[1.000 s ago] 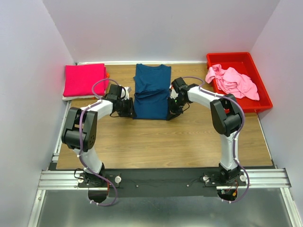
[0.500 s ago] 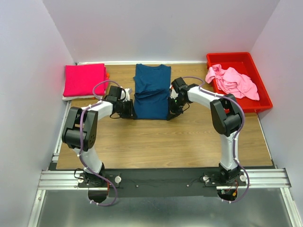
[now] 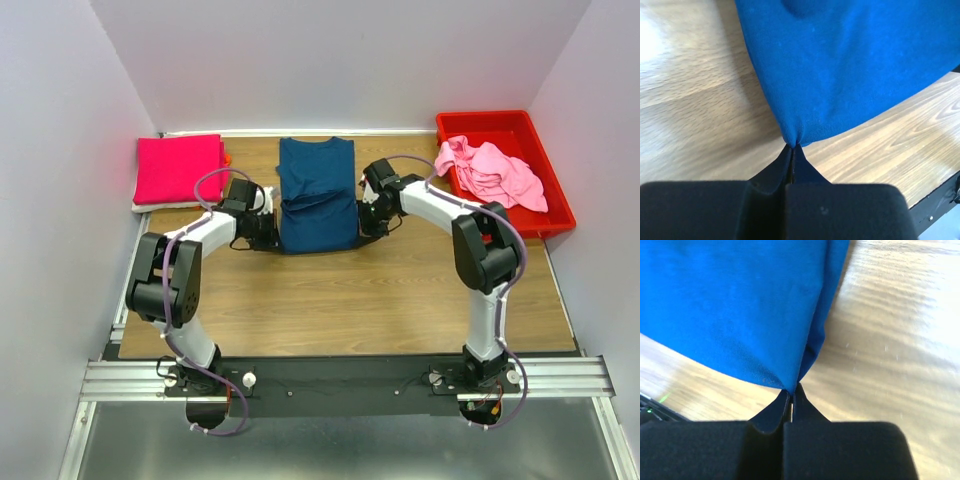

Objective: Fold and stack the t-shirts
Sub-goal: Fold the tshirt

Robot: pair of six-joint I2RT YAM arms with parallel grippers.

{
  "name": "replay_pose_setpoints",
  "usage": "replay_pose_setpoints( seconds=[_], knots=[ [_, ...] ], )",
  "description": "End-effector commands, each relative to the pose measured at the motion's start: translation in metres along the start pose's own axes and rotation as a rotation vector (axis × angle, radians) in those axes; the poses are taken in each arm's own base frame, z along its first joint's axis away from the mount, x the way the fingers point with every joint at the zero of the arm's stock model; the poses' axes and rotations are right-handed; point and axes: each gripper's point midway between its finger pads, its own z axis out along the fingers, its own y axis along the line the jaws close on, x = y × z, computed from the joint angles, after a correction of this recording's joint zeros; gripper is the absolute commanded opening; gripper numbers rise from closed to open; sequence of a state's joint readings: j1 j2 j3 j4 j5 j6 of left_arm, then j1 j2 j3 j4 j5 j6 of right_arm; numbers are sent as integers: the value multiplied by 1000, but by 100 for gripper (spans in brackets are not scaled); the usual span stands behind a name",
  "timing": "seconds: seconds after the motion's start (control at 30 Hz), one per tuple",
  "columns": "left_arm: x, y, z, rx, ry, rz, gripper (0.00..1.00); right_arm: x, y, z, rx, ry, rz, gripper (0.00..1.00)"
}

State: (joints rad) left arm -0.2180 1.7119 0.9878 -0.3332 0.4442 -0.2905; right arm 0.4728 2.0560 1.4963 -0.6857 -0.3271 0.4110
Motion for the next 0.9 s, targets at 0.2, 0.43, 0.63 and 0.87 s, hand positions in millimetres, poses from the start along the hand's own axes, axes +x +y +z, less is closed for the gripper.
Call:
replay_pose_setpoints(
  seconds=[0.2,0.43,0.63,0.87],
  knots=[
    [-11,-13,-45,-52,-53,21,0,-3,13,-68,41,-124,-20,0],
    [0,-23,-64,-35,-50,11,0,29,12,-85,33,-49,-14,0],
    [33,-25,-72,-14,15,-2,0,61,10,-108,28,-15,-2,0],
    [56,-42,-113,-3,15,-27,0,97,15,-142,21,-3,28,0]
  ],
)
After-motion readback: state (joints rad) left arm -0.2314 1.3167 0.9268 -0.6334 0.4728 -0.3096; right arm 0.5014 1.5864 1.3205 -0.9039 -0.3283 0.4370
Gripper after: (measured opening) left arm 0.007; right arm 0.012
